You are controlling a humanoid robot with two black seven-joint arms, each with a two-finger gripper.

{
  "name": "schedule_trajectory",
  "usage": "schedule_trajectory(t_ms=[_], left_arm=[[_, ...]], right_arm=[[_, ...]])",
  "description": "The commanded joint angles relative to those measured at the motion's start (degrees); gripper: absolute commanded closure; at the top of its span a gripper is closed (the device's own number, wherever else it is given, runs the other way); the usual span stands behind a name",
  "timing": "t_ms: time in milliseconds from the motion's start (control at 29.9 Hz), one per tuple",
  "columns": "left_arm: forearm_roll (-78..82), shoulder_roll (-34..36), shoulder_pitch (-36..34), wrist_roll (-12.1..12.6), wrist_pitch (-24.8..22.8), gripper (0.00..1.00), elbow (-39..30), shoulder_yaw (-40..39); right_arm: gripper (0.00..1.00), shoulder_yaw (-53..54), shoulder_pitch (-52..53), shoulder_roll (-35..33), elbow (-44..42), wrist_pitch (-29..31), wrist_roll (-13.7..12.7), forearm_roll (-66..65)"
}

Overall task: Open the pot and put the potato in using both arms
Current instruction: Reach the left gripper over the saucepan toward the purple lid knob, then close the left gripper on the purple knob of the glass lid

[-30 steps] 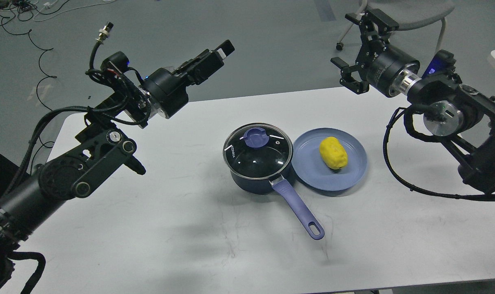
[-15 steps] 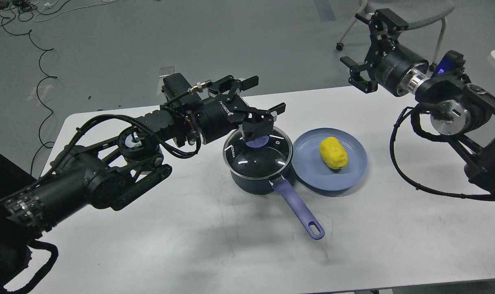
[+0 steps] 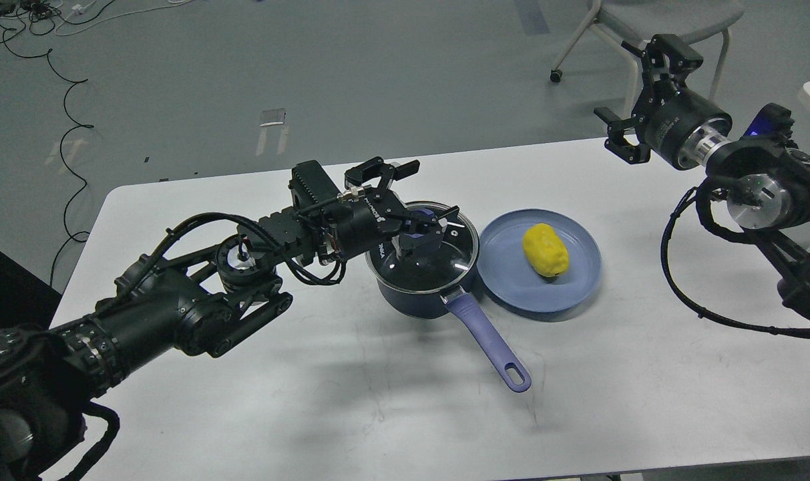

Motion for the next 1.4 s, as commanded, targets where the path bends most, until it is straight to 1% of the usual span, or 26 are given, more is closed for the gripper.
schedule_trajectory(t_ms=[0, 234, 468, 635, 769, 1036, 1103, 1136, 1170, 1370], left_arm=[[0.0, 0.4, 1.0, -0.1, 0.4, 0.02, 0.1, 0.1], [0.2, 0.6, 2.9, 0.0, 1.7, 0.02, 0.1, 0.5], [0.4, 0.6, 3.0, 0.0, 2.0, 0.02, 0.1, 0.6], [0.5, 0.6, 3.0, 0.0, 2.0, 0.02, 0.4, 2.2], [0.5, 0.1, 3.1, 0.0, 2.1, 0.02, 2.3, 2.4], [0.5, 0.0, 3.0, -0.4, 2.1, 0.02, 2.4, 2.6], [0.5, 0.1, 3.0, -1.3, 2.1, 0.09, 2.4, 2.6], [0.5, 0.1, 3.1, -1.9, 2.1, 0.22, 2.4, 2.7], [0.5, 0.2, 3.1, -2.0, 2.0, 0.31, 2.6, 2.7], [0.5, 0.2, 3.1, -2.1, 2.0, 0.32, 4.4, 2.7]], right_arm=[[0.00, 0.0, 0.0, -0.5, 0.0, 0.0, 0.0, 0.0], [0.00, 0.0, -0.5, -0.6, -0.1, -0.1, 0.0, 0.0], [0.00, 0.0, -0.6, -0.6, -0.2, 0.0, 0.0, 0.0], [0.00, -0.1, -0.8, -0.7, -0.9, 0.0, 0.0, 0.0], [0.00, -0.1, -0.9, -0.7, -0.9, 0.1, 0.0, 0.0], [0.00, -0.4, -0.9, -1.2, -0.9, 0.1, 0.0, 0.0], [0.00, -0.4, -0.9, -1.2, -0.9, 0.1, 0.0, 0.0], [0.00, -0.4, -1.0, -1.2, -0.9, 0.1, 0.0, 0.0], [0.00, -0.4, -0.9, -1.2, -0.9, 0.1, 0.0, 0.0], [0.00, -0.4, -0.9, -1.2, -0.9, 0.1, 0.0, 0.0]])
